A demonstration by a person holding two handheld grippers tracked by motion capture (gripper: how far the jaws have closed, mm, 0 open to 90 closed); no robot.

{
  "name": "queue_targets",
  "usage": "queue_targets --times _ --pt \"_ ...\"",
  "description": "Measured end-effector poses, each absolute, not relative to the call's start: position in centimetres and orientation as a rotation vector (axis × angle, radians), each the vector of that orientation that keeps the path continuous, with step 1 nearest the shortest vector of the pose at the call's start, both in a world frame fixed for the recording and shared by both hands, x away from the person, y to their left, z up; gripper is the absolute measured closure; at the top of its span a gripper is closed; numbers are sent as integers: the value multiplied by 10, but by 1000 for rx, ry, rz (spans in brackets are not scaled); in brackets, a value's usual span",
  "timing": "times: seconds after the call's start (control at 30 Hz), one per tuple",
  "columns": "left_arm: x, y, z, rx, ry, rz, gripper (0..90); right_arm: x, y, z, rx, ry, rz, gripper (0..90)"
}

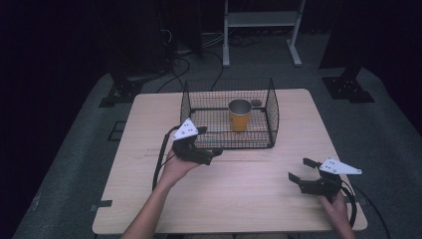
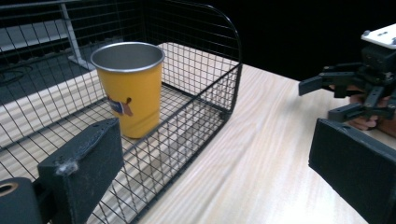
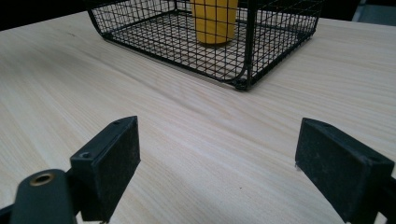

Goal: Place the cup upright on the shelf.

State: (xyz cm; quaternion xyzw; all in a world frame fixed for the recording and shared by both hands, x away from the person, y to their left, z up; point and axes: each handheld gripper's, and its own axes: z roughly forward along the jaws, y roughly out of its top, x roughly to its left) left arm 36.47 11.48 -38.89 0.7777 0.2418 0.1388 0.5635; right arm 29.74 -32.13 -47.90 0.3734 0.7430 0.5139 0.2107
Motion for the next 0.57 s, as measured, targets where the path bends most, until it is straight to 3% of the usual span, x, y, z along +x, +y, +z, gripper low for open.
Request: queue_targets --times 0.57 --pt "307 131 -426 1820 592 413 28 298 -322 -479 1036 2074 1440 130"
